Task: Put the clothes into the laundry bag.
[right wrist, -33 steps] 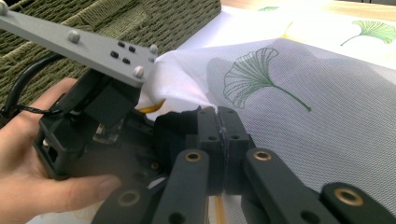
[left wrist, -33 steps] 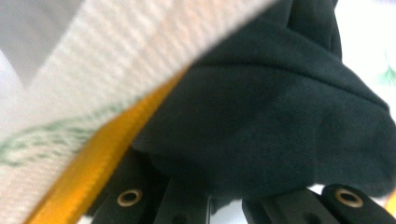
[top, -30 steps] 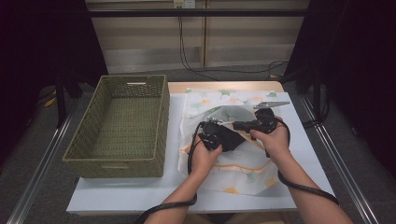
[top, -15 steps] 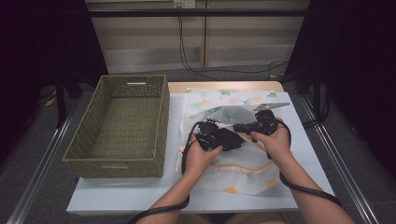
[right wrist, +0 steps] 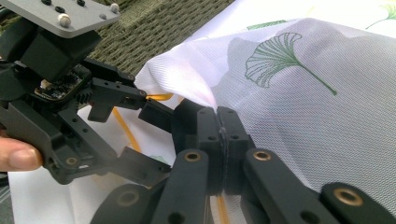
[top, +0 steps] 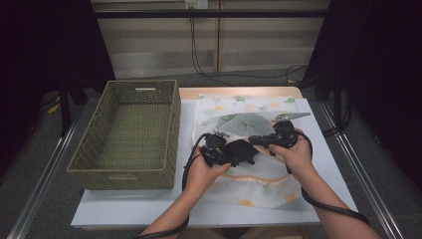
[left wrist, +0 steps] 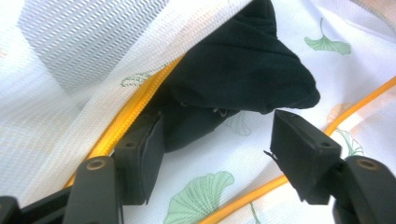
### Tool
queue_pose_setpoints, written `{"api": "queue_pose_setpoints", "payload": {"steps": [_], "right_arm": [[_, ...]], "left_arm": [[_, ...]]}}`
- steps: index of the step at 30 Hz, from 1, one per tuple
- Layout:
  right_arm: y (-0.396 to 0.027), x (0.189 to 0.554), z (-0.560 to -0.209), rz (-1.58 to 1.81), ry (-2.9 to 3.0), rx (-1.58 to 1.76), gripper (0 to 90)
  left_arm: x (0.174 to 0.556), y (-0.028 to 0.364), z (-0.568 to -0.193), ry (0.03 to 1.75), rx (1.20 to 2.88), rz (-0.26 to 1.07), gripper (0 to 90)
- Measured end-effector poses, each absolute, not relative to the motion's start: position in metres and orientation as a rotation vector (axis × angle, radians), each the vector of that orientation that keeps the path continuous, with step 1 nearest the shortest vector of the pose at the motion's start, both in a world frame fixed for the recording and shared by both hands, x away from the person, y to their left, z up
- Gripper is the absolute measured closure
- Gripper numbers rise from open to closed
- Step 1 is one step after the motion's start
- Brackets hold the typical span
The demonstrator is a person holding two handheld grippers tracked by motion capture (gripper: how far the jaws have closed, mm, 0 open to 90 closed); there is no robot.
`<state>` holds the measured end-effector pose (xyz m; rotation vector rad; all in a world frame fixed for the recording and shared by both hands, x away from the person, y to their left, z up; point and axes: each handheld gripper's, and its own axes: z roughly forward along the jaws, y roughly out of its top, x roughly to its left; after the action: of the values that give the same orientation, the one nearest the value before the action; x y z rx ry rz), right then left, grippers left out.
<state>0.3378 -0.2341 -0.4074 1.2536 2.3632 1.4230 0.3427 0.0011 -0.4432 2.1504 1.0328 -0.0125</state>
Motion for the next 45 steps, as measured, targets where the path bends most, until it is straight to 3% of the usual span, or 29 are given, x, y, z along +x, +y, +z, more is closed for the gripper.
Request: {"api": "queue_pose_setpoints", "payload": {"steps": [11,45], "right_arm": [[-0.236,0.325,-0.410,1.444,2.391,1.238,90.0],[-0.235,0.295,-0.439,1.397,2.520,1.139,89.4]], "left_arm": [[0.333,0.014,-0.436,0.995,2.167,0.016,26.1],[0.334,0.038,-0.433,1.036,2.140,0.038,21.1]]}}
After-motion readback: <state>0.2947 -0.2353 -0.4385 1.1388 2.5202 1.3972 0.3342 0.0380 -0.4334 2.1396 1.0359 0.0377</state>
